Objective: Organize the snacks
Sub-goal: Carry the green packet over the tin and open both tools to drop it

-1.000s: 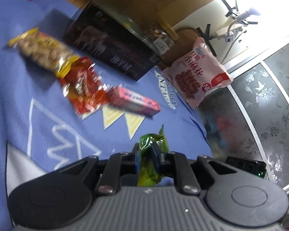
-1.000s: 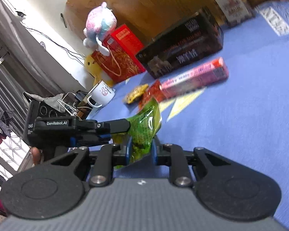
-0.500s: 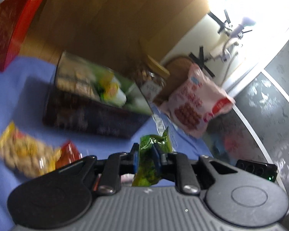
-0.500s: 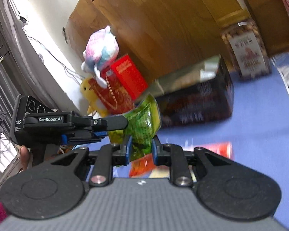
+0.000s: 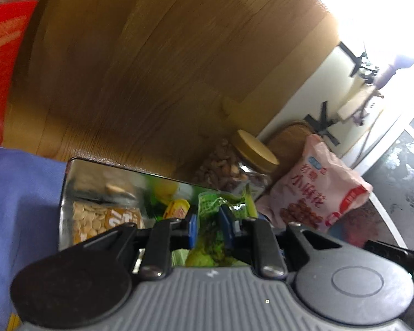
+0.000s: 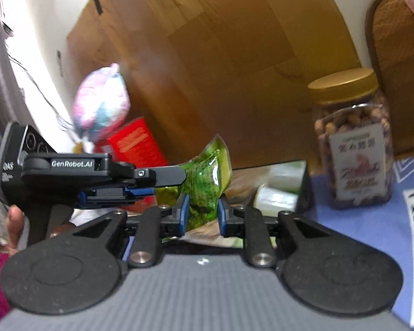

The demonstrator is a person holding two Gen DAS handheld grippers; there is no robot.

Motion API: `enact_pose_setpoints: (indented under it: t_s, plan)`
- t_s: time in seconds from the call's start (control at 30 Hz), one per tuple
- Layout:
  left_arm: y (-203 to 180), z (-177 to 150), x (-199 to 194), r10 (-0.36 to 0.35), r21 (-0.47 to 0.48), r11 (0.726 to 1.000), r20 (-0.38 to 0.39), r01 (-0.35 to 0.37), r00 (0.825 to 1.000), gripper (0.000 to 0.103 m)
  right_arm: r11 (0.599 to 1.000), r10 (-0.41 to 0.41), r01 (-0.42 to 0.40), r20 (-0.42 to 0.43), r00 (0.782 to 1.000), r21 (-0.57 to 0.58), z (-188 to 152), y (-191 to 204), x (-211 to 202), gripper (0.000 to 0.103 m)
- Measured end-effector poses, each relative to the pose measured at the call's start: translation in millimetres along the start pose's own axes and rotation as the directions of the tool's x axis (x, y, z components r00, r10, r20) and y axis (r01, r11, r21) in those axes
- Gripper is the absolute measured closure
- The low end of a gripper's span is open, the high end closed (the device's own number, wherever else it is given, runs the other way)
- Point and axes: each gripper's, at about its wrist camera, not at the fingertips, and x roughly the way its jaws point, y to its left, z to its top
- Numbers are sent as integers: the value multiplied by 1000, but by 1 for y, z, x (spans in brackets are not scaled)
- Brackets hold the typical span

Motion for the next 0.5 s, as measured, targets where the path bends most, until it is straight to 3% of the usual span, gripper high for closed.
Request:
enact_pose_setpoints:
  t_s: [0.1, 0.23, 0.37, 0.5]
  plan:
    - [4, 1, 17, 28, -5, 1000, -5, -28, 1000, 84, 996, -72, 72, 8, 997, -49, -3, 1, 7, 73]
    - [4, -6, 22, 94, 17, 995, 5, -94, 996, 74, 971, -185, 196, 86, 979, -139, -6, 6, 4, 48]
    - [2, -12, 3, 110, 27, 994, 18, -110, 994, 74, 975, -183, 197, 136, 974, -99, -6, 2, -19, 48]
    - [-1, -24, -44, 106, 62, 992, 59, -110, 993, 70, 983, -152, 165, 145, 978, -78, -14, 11, -44, 48]
